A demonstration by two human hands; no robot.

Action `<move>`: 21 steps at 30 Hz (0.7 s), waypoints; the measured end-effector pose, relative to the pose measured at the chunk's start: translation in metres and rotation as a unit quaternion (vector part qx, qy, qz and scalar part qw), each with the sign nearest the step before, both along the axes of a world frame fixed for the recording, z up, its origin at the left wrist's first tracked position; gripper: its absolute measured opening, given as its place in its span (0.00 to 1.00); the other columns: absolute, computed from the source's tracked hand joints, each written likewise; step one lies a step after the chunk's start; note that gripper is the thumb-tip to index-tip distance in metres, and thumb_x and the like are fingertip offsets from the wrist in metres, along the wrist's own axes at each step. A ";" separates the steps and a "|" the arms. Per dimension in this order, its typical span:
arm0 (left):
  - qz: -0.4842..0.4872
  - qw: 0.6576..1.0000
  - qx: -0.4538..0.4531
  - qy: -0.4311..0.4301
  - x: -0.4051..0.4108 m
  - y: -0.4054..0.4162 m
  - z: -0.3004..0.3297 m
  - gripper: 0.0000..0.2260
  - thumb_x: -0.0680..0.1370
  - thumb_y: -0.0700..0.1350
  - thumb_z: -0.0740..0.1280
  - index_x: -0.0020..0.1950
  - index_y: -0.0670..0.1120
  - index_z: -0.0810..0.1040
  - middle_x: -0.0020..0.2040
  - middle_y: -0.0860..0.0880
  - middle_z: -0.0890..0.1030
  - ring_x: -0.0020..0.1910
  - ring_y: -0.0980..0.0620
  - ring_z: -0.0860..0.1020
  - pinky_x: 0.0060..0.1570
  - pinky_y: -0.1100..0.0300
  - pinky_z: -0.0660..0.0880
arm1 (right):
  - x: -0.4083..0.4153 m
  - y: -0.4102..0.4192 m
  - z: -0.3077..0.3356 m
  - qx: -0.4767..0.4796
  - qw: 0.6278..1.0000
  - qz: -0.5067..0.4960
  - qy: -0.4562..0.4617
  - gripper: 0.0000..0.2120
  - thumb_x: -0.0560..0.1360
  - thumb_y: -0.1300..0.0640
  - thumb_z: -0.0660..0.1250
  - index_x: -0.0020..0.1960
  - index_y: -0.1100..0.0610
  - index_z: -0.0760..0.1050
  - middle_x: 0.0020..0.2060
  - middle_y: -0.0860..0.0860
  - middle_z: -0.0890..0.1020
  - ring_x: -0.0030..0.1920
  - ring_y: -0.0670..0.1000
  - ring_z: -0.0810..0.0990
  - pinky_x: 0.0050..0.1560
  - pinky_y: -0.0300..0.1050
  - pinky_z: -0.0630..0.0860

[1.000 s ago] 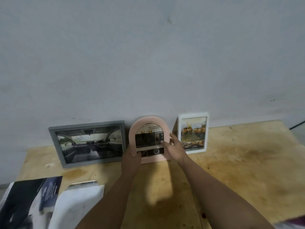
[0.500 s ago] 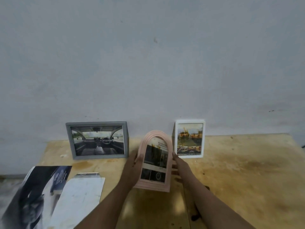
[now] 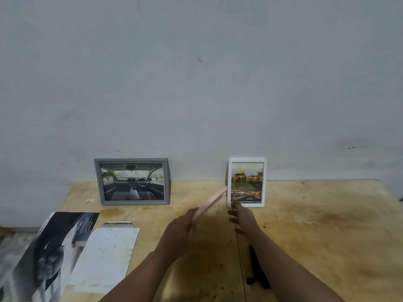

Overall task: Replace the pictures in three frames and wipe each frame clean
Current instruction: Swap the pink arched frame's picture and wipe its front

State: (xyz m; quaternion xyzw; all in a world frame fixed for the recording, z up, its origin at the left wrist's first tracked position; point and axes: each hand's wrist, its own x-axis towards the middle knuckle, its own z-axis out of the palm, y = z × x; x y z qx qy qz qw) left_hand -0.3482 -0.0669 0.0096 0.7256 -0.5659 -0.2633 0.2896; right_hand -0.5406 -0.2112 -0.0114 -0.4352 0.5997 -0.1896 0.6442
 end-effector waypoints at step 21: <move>-0.271 0.904 0.096 -0.316 -0.009 0.075 -0.096 0.25 0.67 0.52 0.72 0.65 0.56 0.81 0.63 0.50 0.84 0.57 0.49 0.85 0.51 0.58 0.82 | -0.018 0.070 -0.073 -0.097 0.975 0.107 0.170 0.12 0.81 0.57 0.67 0.62 0.55 0.83 0.48 0.49 0.87 0.47 0.52 0.85 0.46 0.51 0.84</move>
